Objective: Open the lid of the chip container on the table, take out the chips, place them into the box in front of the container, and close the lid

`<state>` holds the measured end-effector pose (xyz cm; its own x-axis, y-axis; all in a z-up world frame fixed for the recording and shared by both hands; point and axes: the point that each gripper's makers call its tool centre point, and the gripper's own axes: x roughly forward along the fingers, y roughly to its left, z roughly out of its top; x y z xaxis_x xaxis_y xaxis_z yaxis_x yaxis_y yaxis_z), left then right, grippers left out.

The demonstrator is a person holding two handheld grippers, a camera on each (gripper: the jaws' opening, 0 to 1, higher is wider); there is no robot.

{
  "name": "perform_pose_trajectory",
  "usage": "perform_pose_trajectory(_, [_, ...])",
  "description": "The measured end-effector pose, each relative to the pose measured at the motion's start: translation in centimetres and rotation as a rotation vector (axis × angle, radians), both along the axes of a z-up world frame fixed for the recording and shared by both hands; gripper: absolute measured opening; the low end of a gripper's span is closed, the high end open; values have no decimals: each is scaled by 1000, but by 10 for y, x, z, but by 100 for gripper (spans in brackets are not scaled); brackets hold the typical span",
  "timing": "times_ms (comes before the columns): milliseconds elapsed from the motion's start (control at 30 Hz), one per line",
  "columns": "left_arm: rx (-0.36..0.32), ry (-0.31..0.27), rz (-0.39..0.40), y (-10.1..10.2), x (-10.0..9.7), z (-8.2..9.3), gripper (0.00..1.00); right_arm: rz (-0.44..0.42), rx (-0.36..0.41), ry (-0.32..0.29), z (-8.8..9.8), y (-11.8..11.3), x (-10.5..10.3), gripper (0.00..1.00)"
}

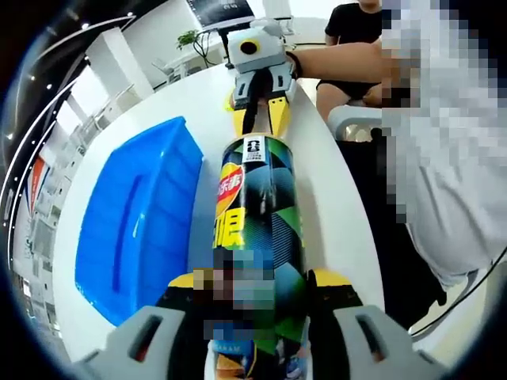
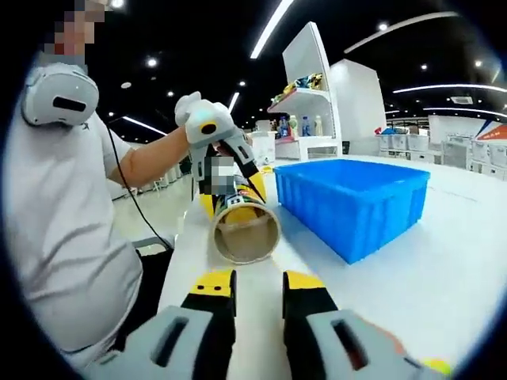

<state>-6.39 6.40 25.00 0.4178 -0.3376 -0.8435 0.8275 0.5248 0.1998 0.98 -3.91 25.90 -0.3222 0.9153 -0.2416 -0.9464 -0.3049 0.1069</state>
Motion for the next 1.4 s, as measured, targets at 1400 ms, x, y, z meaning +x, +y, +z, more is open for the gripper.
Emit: perform_pose_trajectory(1400, [6,-26,-5,4,1,0,49,-210,-165,962,25,38,-19,12])
